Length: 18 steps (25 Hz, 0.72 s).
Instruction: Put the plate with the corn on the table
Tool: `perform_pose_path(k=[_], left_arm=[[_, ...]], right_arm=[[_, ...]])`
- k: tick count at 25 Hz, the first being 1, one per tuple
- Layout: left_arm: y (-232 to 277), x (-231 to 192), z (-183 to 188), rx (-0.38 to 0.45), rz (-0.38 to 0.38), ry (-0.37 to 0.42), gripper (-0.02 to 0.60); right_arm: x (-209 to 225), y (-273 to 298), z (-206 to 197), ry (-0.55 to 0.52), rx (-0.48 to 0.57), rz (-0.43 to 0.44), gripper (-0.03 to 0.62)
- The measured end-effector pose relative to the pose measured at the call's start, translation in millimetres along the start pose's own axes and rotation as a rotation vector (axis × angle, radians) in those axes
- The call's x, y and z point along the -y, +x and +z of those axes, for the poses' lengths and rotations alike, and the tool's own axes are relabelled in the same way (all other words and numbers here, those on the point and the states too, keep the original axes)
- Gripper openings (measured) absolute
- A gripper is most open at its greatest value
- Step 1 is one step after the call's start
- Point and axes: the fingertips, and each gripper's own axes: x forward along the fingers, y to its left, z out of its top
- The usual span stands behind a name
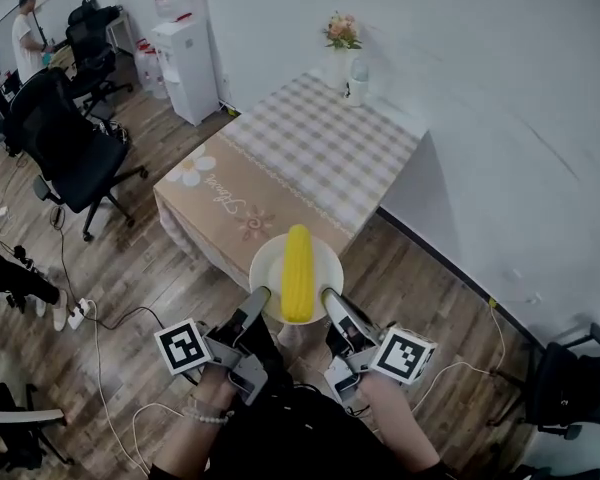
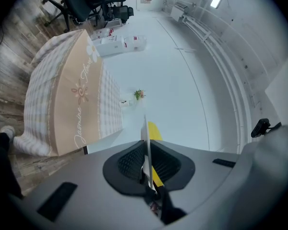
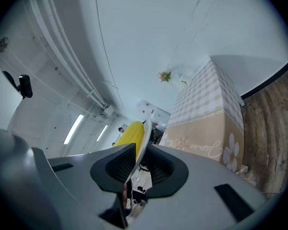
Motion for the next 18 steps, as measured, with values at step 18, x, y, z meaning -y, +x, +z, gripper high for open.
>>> perform_pose_path(k=[18], left_arm=[[77.1, -14.7, 90.3, -0.087, -0.003, -0.012, 0.037]], right_arm=[[28.8, 92.8, 51.6, 0.017, 0.050, -0.072, 0.097]])
